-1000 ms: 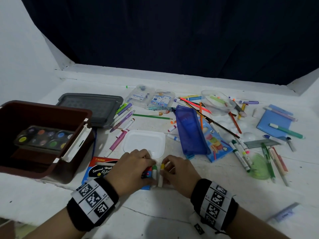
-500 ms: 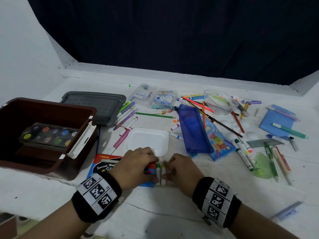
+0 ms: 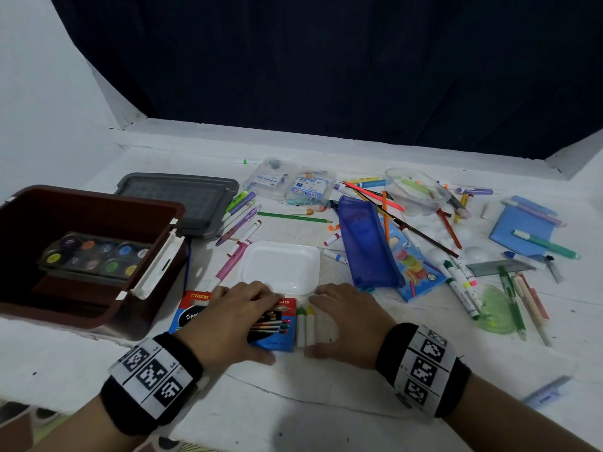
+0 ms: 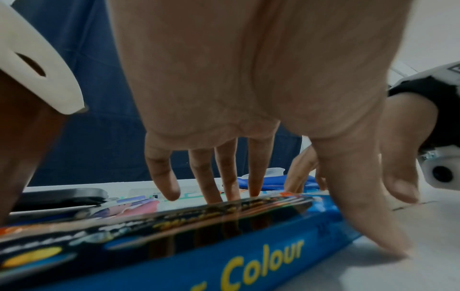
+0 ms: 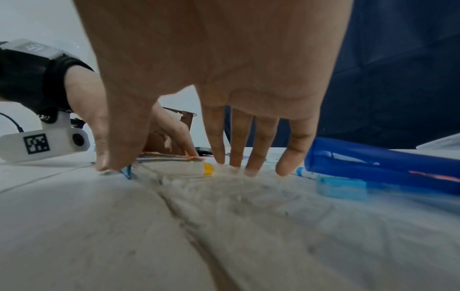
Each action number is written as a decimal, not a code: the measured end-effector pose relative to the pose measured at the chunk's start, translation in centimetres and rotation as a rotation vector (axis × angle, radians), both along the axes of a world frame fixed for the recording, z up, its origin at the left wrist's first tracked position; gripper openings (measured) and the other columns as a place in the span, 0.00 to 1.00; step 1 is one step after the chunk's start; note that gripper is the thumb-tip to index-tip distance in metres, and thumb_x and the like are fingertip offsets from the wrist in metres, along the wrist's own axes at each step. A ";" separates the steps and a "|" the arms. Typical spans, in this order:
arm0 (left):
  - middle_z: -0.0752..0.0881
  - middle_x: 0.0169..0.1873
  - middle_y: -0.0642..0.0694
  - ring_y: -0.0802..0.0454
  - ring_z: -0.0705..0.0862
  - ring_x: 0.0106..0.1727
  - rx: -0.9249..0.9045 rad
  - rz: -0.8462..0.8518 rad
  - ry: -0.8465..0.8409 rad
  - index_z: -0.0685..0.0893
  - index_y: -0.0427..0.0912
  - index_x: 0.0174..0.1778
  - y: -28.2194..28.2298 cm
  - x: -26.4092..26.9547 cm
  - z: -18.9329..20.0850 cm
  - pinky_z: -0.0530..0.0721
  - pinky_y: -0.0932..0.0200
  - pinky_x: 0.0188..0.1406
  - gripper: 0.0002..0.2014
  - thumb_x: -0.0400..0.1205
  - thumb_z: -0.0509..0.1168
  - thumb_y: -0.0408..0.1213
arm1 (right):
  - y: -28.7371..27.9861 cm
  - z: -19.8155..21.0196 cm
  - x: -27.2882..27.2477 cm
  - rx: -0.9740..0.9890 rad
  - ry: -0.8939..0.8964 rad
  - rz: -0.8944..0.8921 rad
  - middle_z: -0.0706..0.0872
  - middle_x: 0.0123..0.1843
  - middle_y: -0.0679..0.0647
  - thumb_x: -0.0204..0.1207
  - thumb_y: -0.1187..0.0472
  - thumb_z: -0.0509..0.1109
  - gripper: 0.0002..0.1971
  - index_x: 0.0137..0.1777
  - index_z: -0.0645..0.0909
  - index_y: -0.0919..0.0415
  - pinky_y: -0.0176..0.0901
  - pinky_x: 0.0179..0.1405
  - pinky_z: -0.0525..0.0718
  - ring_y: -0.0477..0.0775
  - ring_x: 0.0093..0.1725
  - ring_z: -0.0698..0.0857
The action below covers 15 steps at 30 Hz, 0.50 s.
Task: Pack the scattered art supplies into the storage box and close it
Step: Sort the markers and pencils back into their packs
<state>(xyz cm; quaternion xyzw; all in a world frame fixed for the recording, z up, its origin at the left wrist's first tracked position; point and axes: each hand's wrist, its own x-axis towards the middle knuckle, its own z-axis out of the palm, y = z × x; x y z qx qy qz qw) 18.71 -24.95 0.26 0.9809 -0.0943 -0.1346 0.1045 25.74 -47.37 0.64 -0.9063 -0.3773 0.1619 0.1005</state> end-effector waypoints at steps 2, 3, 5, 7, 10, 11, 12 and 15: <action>0.64 0.76 0.61 0.60 0.64 0.76 0.007 -0.010 -0.011 0.59 0.62 0.83 0.1 -0.1 0.0 0.57 0.53 0.80 0.43 0.75 0.71 0.64 | 0.0 0.0 0.1 -0.102 0.020 0.040 0.71 0.76 0.47 0.67 0.32 0.73 0.42 0.78 0.67 0.49 0.58 0.74 0.69 0.51 0.73 0.70; 0.64 0.77 0.62 0.60 0.64 0.77 0.015 -0.018 -0.011 0.58 0.62 0.83 0.1 0.0 0.1 0.57 0.53 0.80 0.42 0.75 0.71 0.63 | 0.0 0.0 0.1 -0.113 0.019 0.054 0.70 0.78 0.47 0.68 0.34 0.74 0.43 0.80 0.65 0.49 0.57 0.75 0.67 0.51 0.74 0.69; 0.62 0.79 0.62 0.60 0.62 0.79 0.029 -0.040 0.013 0.57 0.62 0.84 0.2 0.1 0.1 0.56 0.53 0.79 0.44 0.75 0.71 0.63 | -0.1 0.0 0.0 -0.072 0.027 0.072 0.70 0.78 0.46 0.70 0.38 0.75 0.41 0.80 0.64 0.47 0.55 0.75 0.66 0.50 0.74 0.68; 0.63 0.79 0.63 0.61 0.61 0.79 0.020 -0.062 0.037 0.57 0.62 0.85 0.2 0.3 0.1 0.55 0.53 0.78 0.45 0.74 0.71 0.64 | -0.1 -0.1 -0.1 -0.034 0.053 0.079 0.71 0.78 0.44 0.70 0.39 0.76 0.40 0.79 0.65 0.45 0.52 0.74 0.66 0.49 0.74 0.68; 0.68 0.76 0.64 0.61 0.65 0.76 -0.005 -0.060 0.022 0.60 0.62 0.83 0.3 0.5 -0.3 0.58 0.52 0.75 0.45 0.72 0.73 0.65 | 0.4 -0.5 -0.1 -0.010 0.066 0.046 0.74 0.74 0.46 0.69 0.37 0.76 0.38 0.77 0.69 0.46 0.52 0.72 0.69 0.49 0.71 0.71; 0.69 0.75 0.64 0.61 0.67 0.75 -0.011 -0.052 0.008 0.62 0.62 0.82 0.2 0.5 -0.4 0.59 0.52 0.73 0.45 0.70 0.73 0.67 | 0.7 -0.5 -0.2 0.009 0.073 0.026 0.75 0.72 0.46 0.68 0.37 0.76 0.37 0.76 0.71 0.47 0.52 0.71 0.71 0.50 0.69 0.72; 0.71 0.73 0.64 0.61 0.68 0.74 -0.015 -0.044 -0.002 0.63 0.62 0.81 0.1 0.5 -0.4 0.60 0.53 0.71 0.45 0.69 0.73 0.67 | 0.9 -0.6 -0.2 0.022 0.082 0.009 0.76 0.71 0.47 0.67 0.37 0.77 0.37 0.74 0.72 0.47 0.52 0.69 0.73 0.49 0.67 0.73; 0.72 0.72 0.63 0.61 0.69 0.73 0.003 -0.035 -0.003 0.64 0.62 0.81 -0.2 0.5 -0.4 0.61 0.53 0.69 0.45 0.69 0.74 0.67 | 1.3 -0.6 -0.5 0.057 0.102 -0.009 0.78 0.69 0.48 0.65 0.40 0.79 0.36 0.72 0.75 0.49 0.50 0.68 0.74 0.50 0.65 0.74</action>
